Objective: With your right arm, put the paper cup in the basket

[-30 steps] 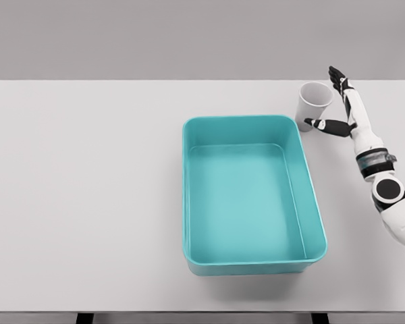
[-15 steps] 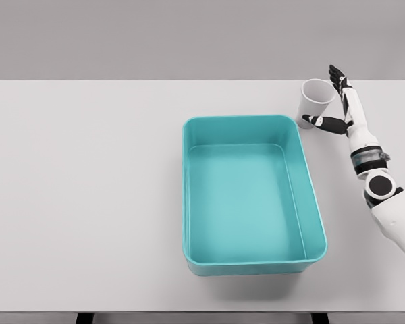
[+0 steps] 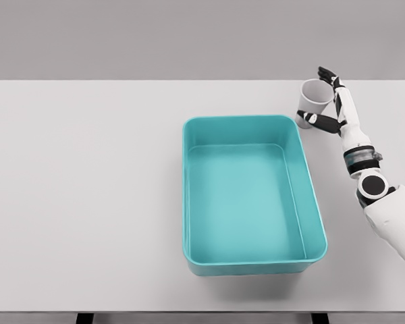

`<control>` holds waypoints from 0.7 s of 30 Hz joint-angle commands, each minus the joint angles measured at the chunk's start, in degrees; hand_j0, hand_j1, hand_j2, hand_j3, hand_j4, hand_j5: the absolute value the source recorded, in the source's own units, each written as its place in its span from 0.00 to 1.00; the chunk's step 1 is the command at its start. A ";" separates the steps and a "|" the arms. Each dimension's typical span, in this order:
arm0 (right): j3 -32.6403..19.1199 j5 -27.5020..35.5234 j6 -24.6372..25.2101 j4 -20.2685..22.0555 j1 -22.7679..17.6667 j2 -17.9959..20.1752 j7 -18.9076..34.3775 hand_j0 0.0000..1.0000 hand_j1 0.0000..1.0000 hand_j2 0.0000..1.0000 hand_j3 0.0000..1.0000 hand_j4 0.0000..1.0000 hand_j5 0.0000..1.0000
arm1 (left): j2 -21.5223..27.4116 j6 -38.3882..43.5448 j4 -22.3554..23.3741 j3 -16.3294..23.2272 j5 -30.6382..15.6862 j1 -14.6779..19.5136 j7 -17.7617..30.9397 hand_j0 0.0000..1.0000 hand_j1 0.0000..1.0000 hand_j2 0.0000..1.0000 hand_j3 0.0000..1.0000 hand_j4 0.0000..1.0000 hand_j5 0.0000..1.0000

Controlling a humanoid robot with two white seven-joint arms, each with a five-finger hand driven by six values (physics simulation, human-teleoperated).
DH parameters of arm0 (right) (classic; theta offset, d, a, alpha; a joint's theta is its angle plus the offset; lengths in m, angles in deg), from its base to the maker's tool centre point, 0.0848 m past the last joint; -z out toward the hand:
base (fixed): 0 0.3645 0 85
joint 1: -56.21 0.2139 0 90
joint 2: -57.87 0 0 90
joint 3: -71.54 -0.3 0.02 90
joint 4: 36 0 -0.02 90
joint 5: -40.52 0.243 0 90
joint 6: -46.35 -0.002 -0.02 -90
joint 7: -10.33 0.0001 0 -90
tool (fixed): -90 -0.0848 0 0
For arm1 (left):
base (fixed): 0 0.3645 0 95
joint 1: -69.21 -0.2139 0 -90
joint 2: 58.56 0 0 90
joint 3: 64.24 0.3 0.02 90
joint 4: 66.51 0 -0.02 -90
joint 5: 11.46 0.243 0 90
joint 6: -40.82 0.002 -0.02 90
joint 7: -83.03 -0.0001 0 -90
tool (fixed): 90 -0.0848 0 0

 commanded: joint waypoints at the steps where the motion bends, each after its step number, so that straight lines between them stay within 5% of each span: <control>1: 0.16 -0.41 -0.14 0.01 0.00 0.07 0.10 0.71 0.71 0.71 0.71 0.71 0.71 | 0.00 0.00 0.01 -0.06 0.00 0.00 0.01 1.00 1.00 1.00 1.00 1.00 1.00; 9: 0.16 -0.67 -0.23 1.94 0.17 1.03 0.10 0.65 0.65 0.65 0.65 0.65 0.65 | 0.00 0.00 0.01 0.03 0.00 0.00 0.01 1.00 1.00 1.00 1.00 1.00 1.00; 16: 0.34 -0.94 -0.69 6.51 0.00 6.13 0.10 0.65 0.65 0.65 0.65 0.65 0.65 | 0.00 0.00 0.01 0.03 0.00 0.00 0.01 1.00 1.00 1.00 1.00 1.00 1.00; 21: 0.51 -2.43 -0.69 14.33 0.00 12.02 -0.08 0.66 0.66 0.66 0.66 0.66 0.66 | 0.00 0.00 0.01 0.03 0.00 0.00 0.01 1.00 1.00 1.00 1.00 1.00 1.00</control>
